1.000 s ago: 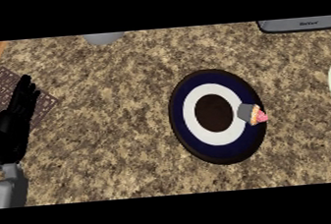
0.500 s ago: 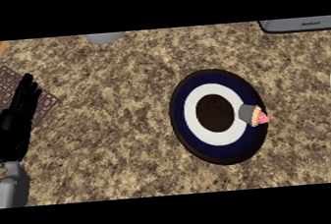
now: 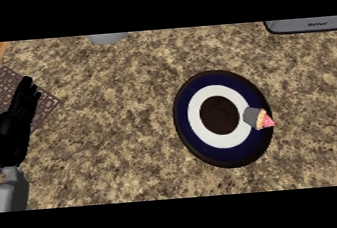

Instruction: Pick the bell pepper from the plate and place it in the bowl

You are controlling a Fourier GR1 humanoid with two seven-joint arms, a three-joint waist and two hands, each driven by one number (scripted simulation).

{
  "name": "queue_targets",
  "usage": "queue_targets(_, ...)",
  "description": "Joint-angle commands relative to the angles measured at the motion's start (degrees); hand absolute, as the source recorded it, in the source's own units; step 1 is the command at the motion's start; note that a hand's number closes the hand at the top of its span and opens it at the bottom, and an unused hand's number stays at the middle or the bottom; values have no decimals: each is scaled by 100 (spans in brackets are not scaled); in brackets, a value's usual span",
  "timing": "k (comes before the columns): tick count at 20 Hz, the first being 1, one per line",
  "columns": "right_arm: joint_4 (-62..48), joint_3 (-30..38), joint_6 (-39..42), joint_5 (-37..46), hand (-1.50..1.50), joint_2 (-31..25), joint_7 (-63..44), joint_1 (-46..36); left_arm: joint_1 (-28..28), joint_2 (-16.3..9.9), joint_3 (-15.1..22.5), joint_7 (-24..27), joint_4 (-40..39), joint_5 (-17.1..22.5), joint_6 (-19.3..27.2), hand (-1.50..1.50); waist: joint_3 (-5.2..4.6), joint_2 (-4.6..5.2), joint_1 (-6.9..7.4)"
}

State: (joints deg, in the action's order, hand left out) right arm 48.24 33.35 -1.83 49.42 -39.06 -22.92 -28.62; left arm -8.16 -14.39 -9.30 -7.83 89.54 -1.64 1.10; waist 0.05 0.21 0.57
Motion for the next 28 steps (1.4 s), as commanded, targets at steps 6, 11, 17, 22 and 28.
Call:
queue_targets(6, -518, 1033, -451, -1397, -150, 157, 1547, -80, -202, -31, -112, -101, -182, 30, 8, 0, 8, -3, -78)
queue_targets(11, -77, 2228, -825, -2653, -150, 240, 2267, -164, 25, 91, -4, -157, 80, -114, 167, 0, 16, -58, -176)
queue_targets(17, 414, 3016, 413, -3727, -150, -240, 2042, 788, 348, 162, 114, -206, 553, -133, 113, 0, -5, -61, -146)
queue_targets(22, 1171, 3740, 1529, -4510, -150, -24, 2047, 2178, 288, 30, -70, -48, 226, 0, -55, 0, -11, -66, -242)
queue_targets(28, 1327, 4464, 2774, -5621, -150, 12, 1973, 3001, -18, 9, -169, 103, -123, -11, -33, 0, -11, -43, -203)
